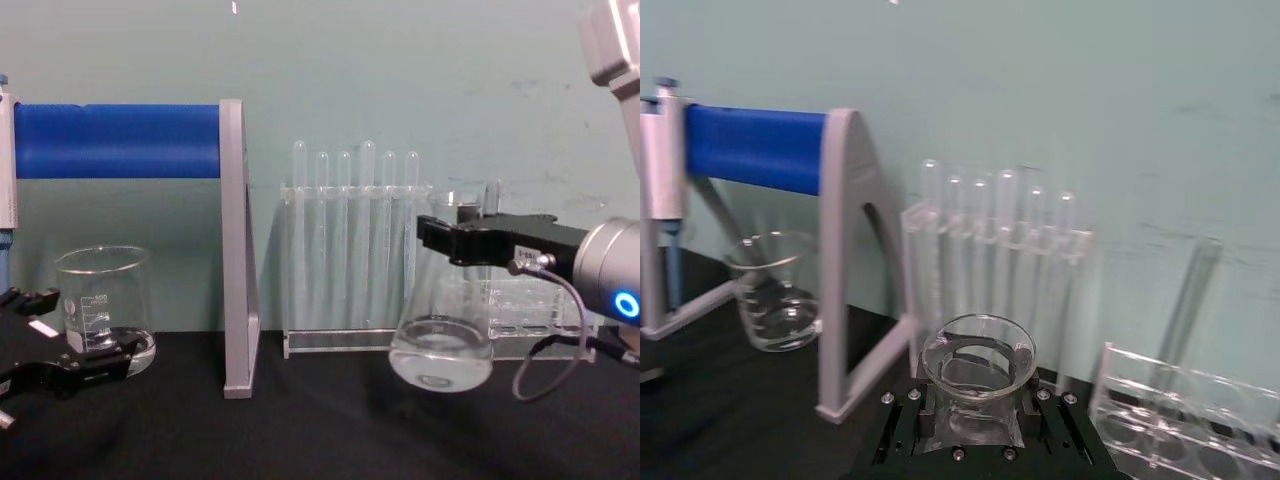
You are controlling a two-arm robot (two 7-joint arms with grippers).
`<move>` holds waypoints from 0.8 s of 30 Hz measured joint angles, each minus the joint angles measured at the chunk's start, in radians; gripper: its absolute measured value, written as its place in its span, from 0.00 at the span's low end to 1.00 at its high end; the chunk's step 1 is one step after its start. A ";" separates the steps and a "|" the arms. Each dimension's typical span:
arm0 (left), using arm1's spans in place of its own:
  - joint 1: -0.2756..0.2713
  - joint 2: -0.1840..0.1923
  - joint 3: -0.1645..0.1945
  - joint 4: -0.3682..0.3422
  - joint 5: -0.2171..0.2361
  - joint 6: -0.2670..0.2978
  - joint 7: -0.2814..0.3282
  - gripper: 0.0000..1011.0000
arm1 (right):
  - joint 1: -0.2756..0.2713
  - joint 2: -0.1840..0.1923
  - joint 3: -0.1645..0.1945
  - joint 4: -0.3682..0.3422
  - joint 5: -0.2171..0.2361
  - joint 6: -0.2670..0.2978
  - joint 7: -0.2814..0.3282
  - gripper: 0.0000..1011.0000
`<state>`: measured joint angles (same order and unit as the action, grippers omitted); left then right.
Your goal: Grasp the erlenmeyer flask with one hand, shake it three times, then place it back.
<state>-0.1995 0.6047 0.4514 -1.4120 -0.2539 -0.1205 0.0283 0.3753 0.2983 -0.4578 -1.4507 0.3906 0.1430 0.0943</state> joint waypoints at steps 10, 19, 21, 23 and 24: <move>0.000 0.000 0.000 0.000 0.000 0.000 0.000 0.99 | -0.047 0.064 -0.024 -0.098 0.033 0.003 0.211 0.45; 0.000 0.000 0.000 0.000 0.000 0.000 0.000 0.99 | -0.070 0.147 -0.077 -0.159 0.066 -0.030 0.445 0.45; 0.000 0.000 0.000 0.000 0.000 0.000 0.000 0.99 | -0.070 0.168 -0.094 -0.168 0.082 -0.047 0.504 0.45; 0.000 0.000 0.000 0.000 0.000 0.000 0.000 0.99 | -0.068 0.189 -0.110 -0.175 0.099 -0.065 0.559 0.45; 0.000 0.000 0.000 0.000 0.000 0.000 0.000 0.99 | -0.066 0.195 -0.115 -0.177 0.105 -0.071 0.579 0.45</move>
<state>-0.1995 0.6047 0.4514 -1.4120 -0.2539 -0.1206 0.0283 0.3088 0.4935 -0.5732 -1.6275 0.4952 0.0716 0.6735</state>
